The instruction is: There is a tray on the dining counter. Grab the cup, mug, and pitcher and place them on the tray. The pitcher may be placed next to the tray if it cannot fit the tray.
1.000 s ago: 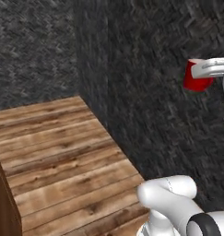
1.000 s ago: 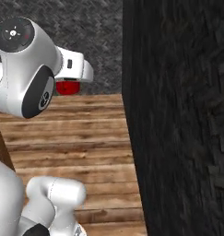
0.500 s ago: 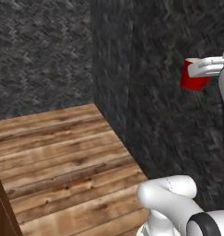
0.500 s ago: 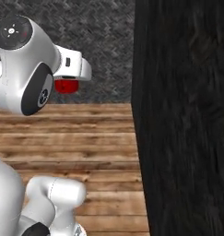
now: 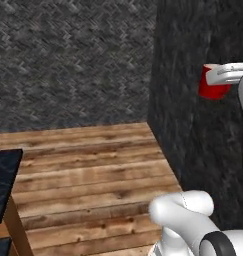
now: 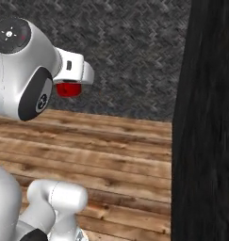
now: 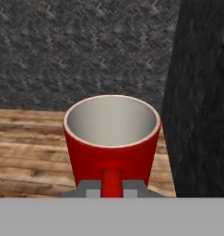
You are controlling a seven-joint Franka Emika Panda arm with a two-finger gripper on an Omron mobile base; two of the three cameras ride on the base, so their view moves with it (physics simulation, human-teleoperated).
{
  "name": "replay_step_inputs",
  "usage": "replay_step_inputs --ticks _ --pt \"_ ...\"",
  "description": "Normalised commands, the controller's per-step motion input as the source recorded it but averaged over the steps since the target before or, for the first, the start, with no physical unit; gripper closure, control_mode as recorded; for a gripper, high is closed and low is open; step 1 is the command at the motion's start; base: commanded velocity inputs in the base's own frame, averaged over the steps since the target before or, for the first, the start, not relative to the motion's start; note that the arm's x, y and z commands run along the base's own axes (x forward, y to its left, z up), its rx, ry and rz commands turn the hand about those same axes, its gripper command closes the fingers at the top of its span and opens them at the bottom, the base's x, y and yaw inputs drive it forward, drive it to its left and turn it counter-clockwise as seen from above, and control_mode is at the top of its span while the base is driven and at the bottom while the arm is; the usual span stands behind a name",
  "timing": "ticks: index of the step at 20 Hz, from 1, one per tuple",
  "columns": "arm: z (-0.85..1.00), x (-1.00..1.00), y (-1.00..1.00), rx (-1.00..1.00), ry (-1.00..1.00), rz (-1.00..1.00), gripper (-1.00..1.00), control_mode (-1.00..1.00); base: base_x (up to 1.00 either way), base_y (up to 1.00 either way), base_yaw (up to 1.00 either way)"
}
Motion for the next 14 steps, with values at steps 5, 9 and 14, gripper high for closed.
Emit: replay_step_inputs --ticks 5,9,14 --pt "0.0 0.0 0.0 0.0 0.0 0.0 1.0 1.0 1.0 0.0 0.37" --pt "0.0 0.0 0.0 0.0 0.0 0.0 1.0 1.0 1.0 0.0 0.25" --pt "0.0 0.0 0.0 0.0 0.0 0.0 1.0 1.0 1.0 0.0 0.25"
